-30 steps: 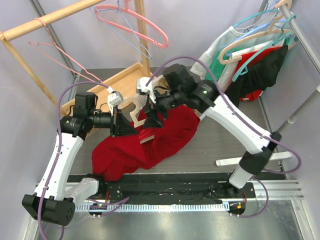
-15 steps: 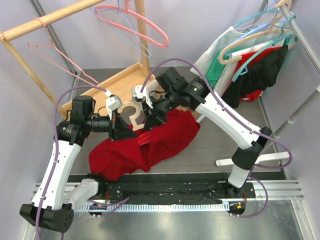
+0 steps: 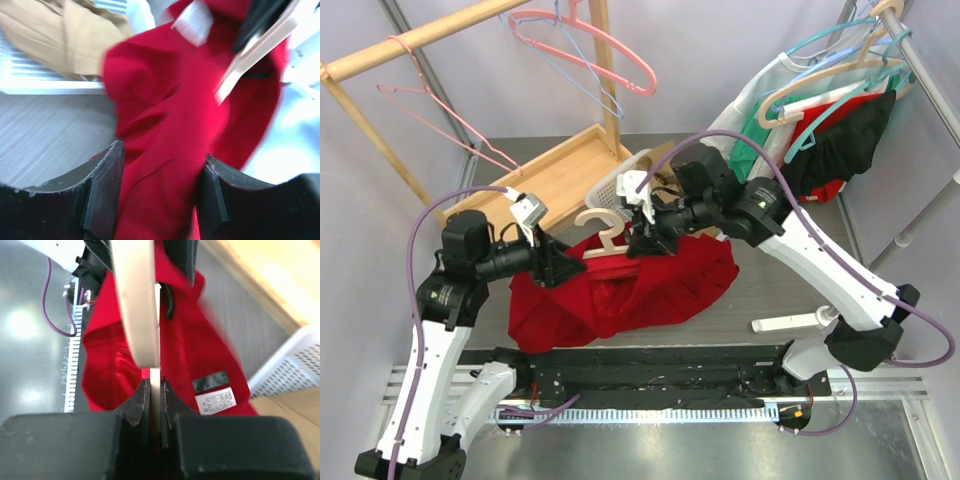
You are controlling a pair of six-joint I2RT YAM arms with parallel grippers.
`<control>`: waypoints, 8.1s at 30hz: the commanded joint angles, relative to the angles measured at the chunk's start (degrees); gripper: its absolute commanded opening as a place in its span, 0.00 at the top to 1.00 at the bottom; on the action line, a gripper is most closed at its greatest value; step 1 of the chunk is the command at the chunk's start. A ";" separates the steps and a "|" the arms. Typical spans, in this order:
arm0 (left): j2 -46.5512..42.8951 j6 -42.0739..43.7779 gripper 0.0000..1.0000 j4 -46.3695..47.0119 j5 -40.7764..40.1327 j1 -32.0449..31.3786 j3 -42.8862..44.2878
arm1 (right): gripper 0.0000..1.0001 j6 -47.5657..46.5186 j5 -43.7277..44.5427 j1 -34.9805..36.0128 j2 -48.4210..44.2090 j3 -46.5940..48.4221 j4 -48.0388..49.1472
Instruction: Place the skirt on the hanger
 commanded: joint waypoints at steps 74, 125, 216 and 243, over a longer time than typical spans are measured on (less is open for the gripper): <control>6.41 -55.27 0.73 43.27 -43.61 -9.80 -4.94 | 0.99 27.71 22.20 2.63 0.81 -10.63 45.37; 6.07 -57.29 1.00 41.87 -47.39 -10.77 0.07 | 0.99 32.37 22.02 2.72 -7.45 -33.13 49.14; 49.38 -68.27 1.00 53.47 -36.76 4.87 43.56 | 0.02 28.50 51.38 2.19 -19.93 -23.98 37.45; 57.67 -83.04 1.00 65.16 -40.62 7.60 46.13 | 0.02 27.53 50.94 -0.09 -20.90 -27.59 37.28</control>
